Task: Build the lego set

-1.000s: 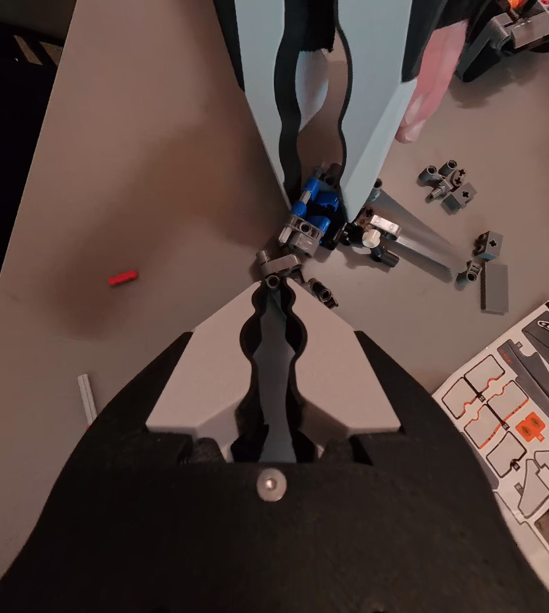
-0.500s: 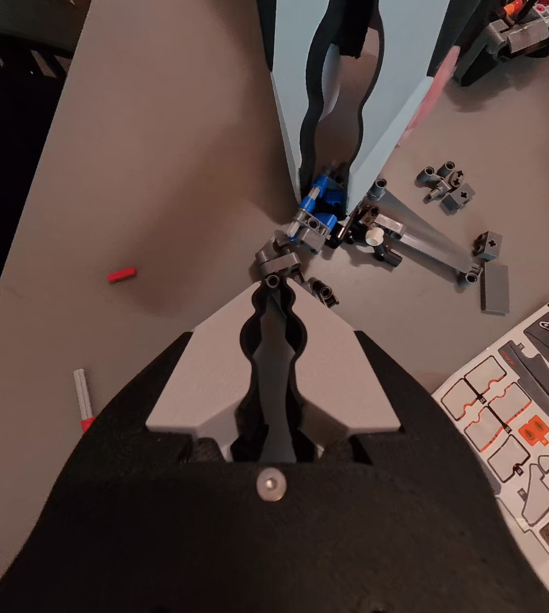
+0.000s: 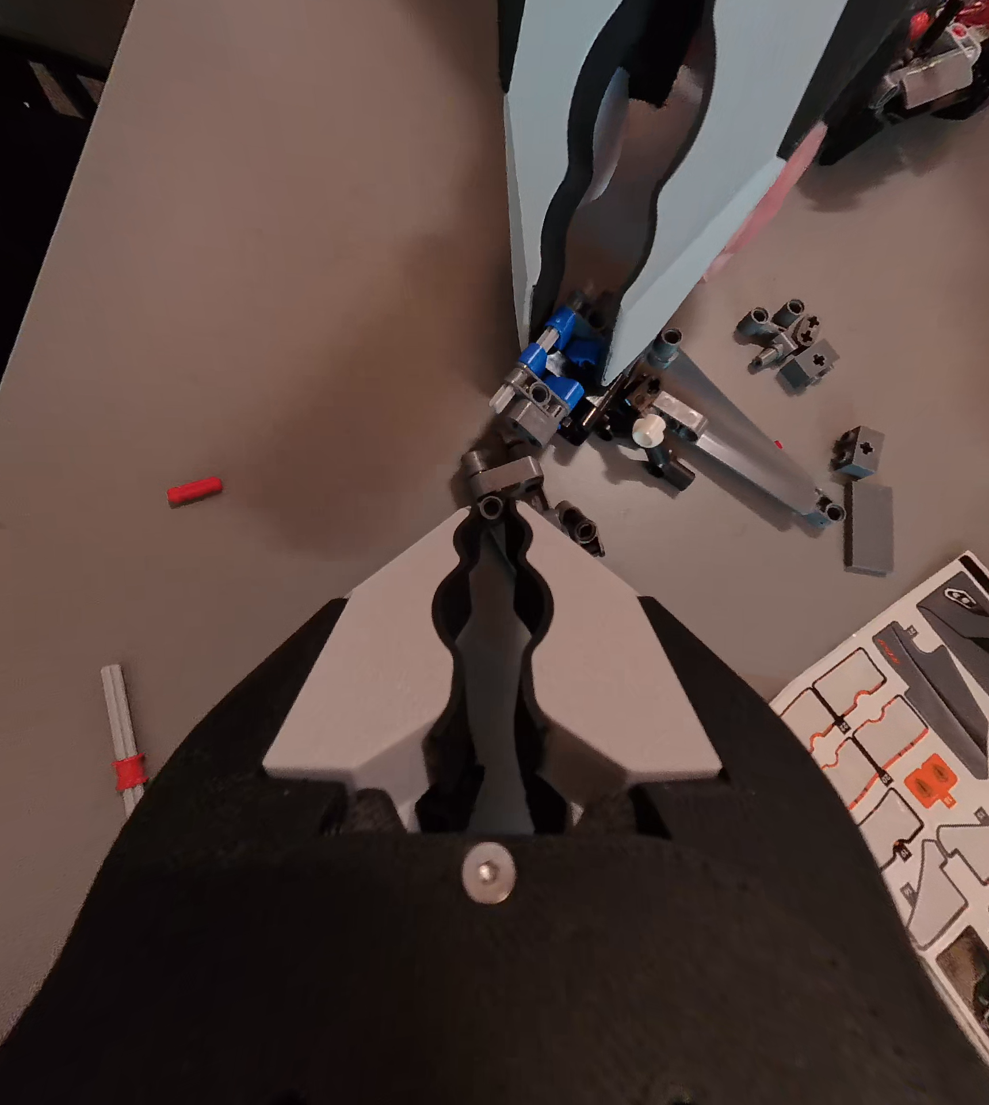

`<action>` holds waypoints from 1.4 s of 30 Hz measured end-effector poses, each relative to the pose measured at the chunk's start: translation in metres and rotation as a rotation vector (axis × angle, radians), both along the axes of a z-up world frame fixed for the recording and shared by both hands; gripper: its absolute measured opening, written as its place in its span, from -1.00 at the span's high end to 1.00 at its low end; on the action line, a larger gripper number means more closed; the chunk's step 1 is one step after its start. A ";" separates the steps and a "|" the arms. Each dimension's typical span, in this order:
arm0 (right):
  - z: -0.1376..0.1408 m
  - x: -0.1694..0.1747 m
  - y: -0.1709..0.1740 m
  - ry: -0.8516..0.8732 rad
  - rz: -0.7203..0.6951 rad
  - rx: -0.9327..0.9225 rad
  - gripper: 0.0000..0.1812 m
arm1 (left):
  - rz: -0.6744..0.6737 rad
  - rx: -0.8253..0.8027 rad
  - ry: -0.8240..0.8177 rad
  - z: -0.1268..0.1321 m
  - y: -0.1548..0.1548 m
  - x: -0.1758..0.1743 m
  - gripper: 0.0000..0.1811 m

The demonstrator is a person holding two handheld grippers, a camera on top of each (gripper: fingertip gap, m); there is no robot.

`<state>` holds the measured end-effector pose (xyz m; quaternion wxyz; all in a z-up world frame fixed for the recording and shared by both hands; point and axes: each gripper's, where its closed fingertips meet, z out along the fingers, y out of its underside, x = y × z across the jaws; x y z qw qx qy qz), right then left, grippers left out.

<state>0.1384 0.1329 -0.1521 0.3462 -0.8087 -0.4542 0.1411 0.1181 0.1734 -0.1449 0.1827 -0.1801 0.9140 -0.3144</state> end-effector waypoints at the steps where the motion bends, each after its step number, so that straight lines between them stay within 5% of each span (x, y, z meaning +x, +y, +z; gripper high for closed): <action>1: 0.000 0.000 0.000 -0.002 0.003 0.000 0.94 | 0.001 -0.015 0.012 0.000 0.000 0.000 0.77; 42: 0.001 0.000 0.002 -0.027 0.078 -0.074 0.94 | -0.027 0.054 0.010 0.000 0.001 -0.002 0.77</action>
